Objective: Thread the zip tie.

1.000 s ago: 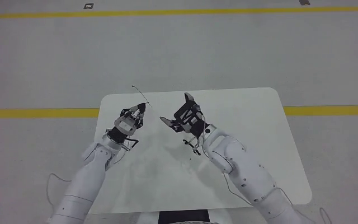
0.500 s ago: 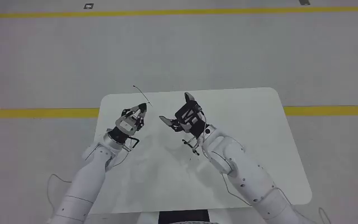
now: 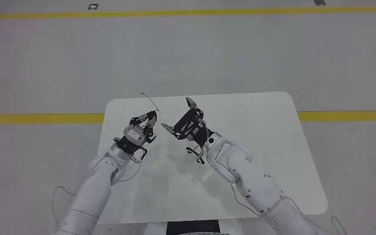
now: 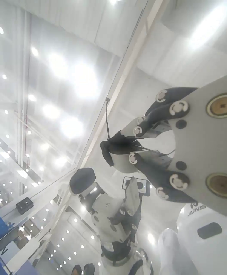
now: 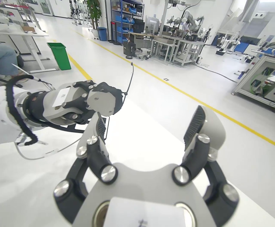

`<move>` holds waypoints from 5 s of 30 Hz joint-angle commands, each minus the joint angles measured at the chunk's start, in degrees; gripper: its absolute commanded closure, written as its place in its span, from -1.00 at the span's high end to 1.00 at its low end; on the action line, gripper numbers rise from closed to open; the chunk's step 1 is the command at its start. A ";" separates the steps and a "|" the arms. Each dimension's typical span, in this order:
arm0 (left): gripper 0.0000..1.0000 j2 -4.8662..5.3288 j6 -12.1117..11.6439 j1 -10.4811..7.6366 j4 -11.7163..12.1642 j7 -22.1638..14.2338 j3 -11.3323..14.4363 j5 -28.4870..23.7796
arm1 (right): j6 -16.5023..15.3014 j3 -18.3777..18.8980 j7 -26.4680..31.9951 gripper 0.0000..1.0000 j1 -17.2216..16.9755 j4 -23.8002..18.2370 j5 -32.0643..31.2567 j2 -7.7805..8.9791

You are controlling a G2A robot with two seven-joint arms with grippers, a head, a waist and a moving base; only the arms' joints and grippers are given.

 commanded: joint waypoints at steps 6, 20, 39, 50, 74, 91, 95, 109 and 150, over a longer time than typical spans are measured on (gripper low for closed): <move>-1.00 0.00 0.00 0.00 0.00 0.01 0.00 0.00 | 0.16 -1.39 -0.05 -0.46 1.25 1.47 -0.04 -0.75; -1.00 0.00 0.00 0.00 0.00 0.01 0.00 0.00 | -0.07 -2.77 0.31 -0.36 2.35 3.17 -0.47 -1.86; -1.00 0.00 0.00 0.00 0.00 0.01 0.00 0.00 | -1.13 -2.87 0.36 -0.54 2.88 3.76 -1.60 -2.81; -1.00 0.00 0.00 0.00 0.00 0.01 0.00 0.00 | -1.50 -2.81 0.19 -0.72 3.00 3.87 -2.64 -3.24; -1.00 0.00 0.00 0.00 0.00 0.01 0.00 0.00 | -2.46 -2.45 1.32 -1.00 2.75 3.93 -4.10 -4.00; -1.00 0.00 0.00 0.00 0.00 0.01 0.00 0.00 | -3.54 -0.89 1.99 -1.00 1.45 3.65 -5.55 -3.97; -1.00 0.00 0.00 0.00 0.00 0.01 0.00 0.00 | -3.79 -0.30 2.22 -1.00 0.88 3.48 -5.79 -3.87; -1.00 0.00 0.00 0.00 0.00 0.01 0.00 0.00 | -4.20 1.48 2.71 -1.00 -0.94 2.79 -6.54 -3.58; -1.00 0.00 0.00 0.00 0.00 0.01 0.00 0.00 | -4.01 7.42 4.04 -1.00 -4.75 0.70 -7.69 -2.49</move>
